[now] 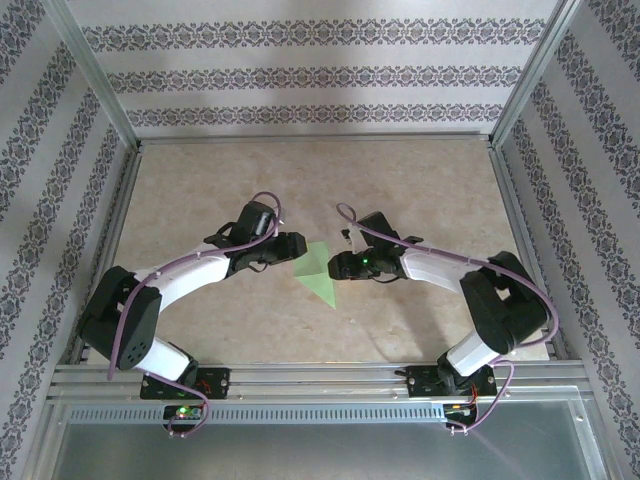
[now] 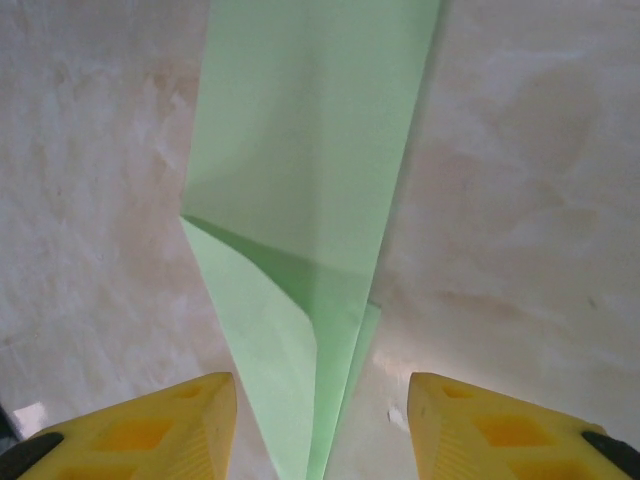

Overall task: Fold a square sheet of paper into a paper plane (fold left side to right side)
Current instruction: Fourth fold the wing at the center of the table.

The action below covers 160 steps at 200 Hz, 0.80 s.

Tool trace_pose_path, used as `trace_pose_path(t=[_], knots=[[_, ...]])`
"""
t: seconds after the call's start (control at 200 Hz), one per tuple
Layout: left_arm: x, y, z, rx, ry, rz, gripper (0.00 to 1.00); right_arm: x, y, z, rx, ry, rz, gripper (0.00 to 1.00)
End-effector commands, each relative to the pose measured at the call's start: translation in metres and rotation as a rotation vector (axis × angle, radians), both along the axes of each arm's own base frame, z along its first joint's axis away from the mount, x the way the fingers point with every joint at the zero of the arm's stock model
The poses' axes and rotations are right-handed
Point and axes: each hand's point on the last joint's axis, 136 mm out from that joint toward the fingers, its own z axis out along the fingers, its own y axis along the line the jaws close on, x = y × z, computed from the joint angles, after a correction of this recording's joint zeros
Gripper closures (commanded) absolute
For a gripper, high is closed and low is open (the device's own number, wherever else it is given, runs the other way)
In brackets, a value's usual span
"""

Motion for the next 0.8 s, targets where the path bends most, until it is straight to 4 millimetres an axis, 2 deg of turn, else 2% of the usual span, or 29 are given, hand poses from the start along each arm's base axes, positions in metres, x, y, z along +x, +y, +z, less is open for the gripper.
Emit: trace_pose_path(t=[0.0, 0.195, 0.365, 0.455, 0.655, 0.794], knots=[[-0.003, 0.018, -0.012, 0.008, 0.044, 0.067, 0.52, 0.01, 0.021, 0.005, 0.04, -0.058, 0.067, 0.52], [0.003, 0.026, -0.018, -0.018, 0.063, 0.11, 0.47, 0.007, 0.029, -0.005, 0.038, -0.034, 0.089, 0.62], [0.009, 0.029, -0.025, -0.095, 0.087, 0.139, 0.46, 0.006, 0.023, -0.004, 0.019, -0.038, 0.08, 0.89], [0.013, 0.031, -0.027, -0.125, 0.096, 0.147, 0.46, 0.005, 0.019, 0.003, 0.013, -0.06, 0.072, 1.0], [0.02, 0.02, -0.034, -0.157, 0.12, 0.099, 0.43, 0.004, 0.012, 0.023, 0.032, -0.11, 0.047, 1.0], [0.026, 0.008, -0.039, -0.213, 0.139, 0.073, 0.43, 0.001, 0.011, 0.028, 0.044, -0.115, 0.043, 1.0]])
